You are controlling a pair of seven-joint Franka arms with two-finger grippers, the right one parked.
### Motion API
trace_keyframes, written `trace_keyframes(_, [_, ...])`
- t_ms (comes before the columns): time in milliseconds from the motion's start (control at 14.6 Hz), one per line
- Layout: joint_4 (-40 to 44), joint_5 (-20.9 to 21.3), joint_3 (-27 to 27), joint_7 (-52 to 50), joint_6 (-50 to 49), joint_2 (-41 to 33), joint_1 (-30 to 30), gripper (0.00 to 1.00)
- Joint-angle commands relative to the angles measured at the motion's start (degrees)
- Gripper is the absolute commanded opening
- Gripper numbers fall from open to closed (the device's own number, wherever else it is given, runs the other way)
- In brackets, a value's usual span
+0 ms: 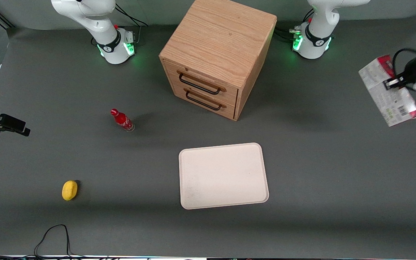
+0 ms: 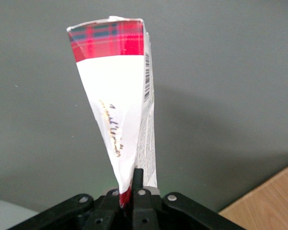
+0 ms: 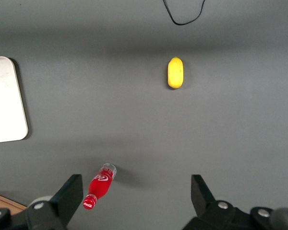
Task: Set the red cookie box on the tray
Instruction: 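Lift the cookie box and carry it over the white tray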
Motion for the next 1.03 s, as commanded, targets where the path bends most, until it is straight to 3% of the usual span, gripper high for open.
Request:
trace_keyframes(0, [9.06,-0.69,0.37,4.58,-5.95,3.16,-0.25,0.00])
trace_keyframes(342, [14.95,-3.06,-0.07,5.56,-7.81,6.93,-1.30,0.00])
trace_keyframes(548, [21.36,-4.74,-4.88,1.79,-7.90,13.16,-2.27,0.00])
trace_keyframes(822, [34.95,-4.74,-15.69,-9.96,-7.72,27.81,-2.88,0.00])
trace_keyframes(959, [43.58,-4.66,-17.56,-14.99,-6.59,36.78,-6.20,0.00])
